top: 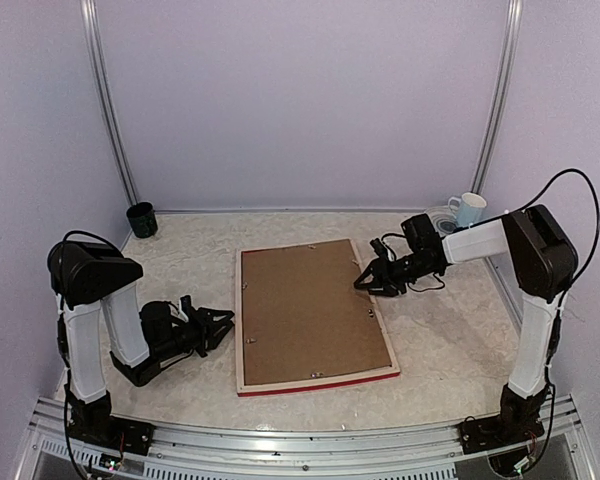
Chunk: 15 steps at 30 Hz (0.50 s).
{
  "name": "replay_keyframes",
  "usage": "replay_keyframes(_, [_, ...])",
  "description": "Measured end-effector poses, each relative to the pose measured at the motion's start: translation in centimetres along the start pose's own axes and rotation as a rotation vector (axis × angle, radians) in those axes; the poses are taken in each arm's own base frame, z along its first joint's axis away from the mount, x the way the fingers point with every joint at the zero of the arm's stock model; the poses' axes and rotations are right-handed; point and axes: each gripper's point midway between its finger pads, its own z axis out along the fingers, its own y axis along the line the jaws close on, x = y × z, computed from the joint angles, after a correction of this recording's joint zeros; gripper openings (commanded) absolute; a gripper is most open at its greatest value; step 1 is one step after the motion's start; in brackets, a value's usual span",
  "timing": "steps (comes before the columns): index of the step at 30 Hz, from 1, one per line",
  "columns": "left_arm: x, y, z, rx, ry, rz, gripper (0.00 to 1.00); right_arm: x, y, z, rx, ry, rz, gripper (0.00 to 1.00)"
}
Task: Put the photo into the frame
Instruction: Place the backboard on the frame body.
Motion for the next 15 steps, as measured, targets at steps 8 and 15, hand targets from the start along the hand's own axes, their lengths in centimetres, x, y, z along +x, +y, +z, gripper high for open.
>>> replay_keyframes(8, [0.0, 0.0, 0.0, 0.000, 0.001, 0.000, 0.30, -0.1, 0.1, -0.7, 0.046, -0.007, -0.017, 0.45])
replay_keyframes(15, [0.0, 0.0, 0.0, 0.000, 0.001, 0.000, 0.31, -0.7, 1.0, -1.7, 0.063, -0.031, -0.053, 0.47])
